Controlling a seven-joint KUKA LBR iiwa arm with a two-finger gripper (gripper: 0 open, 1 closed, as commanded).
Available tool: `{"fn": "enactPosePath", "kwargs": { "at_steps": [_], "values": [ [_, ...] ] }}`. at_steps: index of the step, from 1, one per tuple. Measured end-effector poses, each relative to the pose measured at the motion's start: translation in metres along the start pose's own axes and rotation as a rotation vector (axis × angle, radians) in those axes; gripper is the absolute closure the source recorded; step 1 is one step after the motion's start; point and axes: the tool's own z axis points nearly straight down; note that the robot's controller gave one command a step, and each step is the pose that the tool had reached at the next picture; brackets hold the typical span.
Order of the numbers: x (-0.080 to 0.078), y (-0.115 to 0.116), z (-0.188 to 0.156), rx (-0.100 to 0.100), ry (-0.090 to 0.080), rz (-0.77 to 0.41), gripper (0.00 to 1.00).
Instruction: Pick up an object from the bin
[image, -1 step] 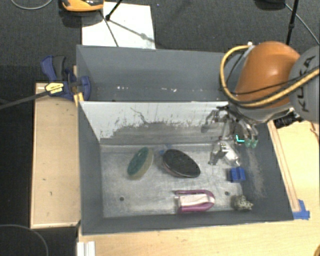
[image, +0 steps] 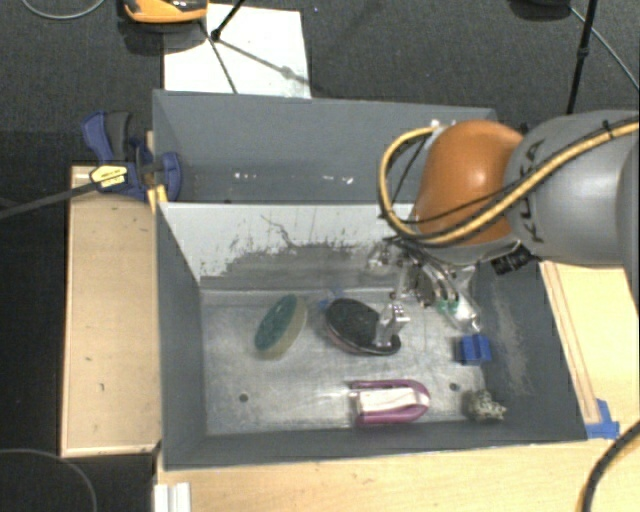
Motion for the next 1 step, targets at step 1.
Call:
{"fn": "enactPosePath", "kwargs": {
  "at_steps": [1],
  "values": [
    [-0.0022, 0.0170, 0.0691, 0.003, -0.010, -0.267, 0.00]
  ]
}}
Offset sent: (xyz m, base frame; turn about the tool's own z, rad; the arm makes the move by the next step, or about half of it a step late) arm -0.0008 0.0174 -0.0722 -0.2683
